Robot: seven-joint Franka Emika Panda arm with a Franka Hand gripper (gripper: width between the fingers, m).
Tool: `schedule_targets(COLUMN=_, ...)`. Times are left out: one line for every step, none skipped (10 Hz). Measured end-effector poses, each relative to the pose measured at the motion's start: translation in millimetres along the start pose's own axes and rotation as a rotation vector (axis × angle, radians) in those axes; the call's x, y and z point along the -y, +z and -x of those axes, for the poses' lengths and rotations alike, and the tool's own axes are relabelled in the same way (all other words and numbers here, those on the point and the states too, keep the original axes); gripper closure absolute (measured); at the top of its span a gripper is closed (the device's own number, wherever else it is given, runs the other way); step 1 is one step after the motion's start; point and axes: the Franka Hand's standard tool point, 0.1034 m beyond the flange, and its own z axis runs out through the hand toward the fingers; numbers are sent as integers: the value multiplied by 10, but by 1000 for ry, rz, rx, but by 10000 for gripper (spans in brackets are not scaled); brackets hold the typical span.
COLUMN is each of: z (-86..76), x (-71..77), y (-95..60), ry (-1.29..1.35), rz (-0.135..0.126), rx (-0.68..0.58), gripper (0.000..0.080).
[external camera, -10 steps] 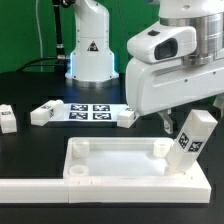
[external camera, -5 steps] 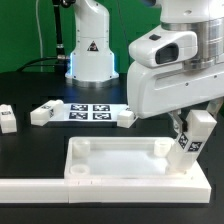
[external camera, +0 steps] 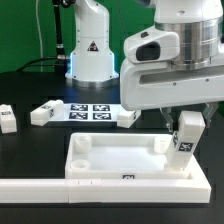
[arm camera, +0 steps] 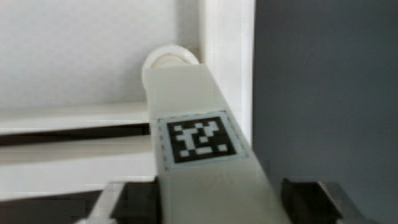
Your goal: Assemble desk
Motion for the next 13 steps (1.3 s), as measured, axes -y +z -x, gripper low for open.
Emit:
schedule_targets(z=-1, x=-43, y=-5, ry=95, rz=-16, rx=-60, gripper=472)
schedule_targets(z=69, x=-48, y=-7, ry=258, rz=-26, rx=-86, gripper=472)
schedule_targets(z=97, x=-58, y=-7, ry=397, rz=-32, rx=-105, gripper=472)
schedule_targets(z=86, x=-57, y=-3, ry=496, rz=-45, rx=-124, gripper=472)
schedule_targets(z=79, x=-37, y=19, ry=623, rz=-81, rx=-127, gripper=472)
schedule_targets(z=75, x=-32, y=26, ry=716, rz=-103, rx=-121, gripper=472)
schedule_targets(z=85, x=-11, y=36, ry=796, rz=-107, rx=-116, gripper=472)
schedule_targets(z=91, x=-3, y=43, ry=868, rz=-112, rx=-108, gripper=472)
schedule_targets(z=63, x=-19, y=35, ry=934, rz=-120, rx=-95, gripper=472)
schedule_targets(z=56, x=-34, y=29, ry=971, rz=-134, rx=-84, gripper=472)
schedule_targets(z=58, x=-30, y=31, ry=1027, rz=-144, rx=-76, gripper=472)
schedule_targets(z=64, x=-29, y=32, ry=988, rz=-141, rx=-76, gripper=472)
schedule_targets(z=63, x=-35, y=32, ry=900, rz=-131, rx=-83, gripper=472)
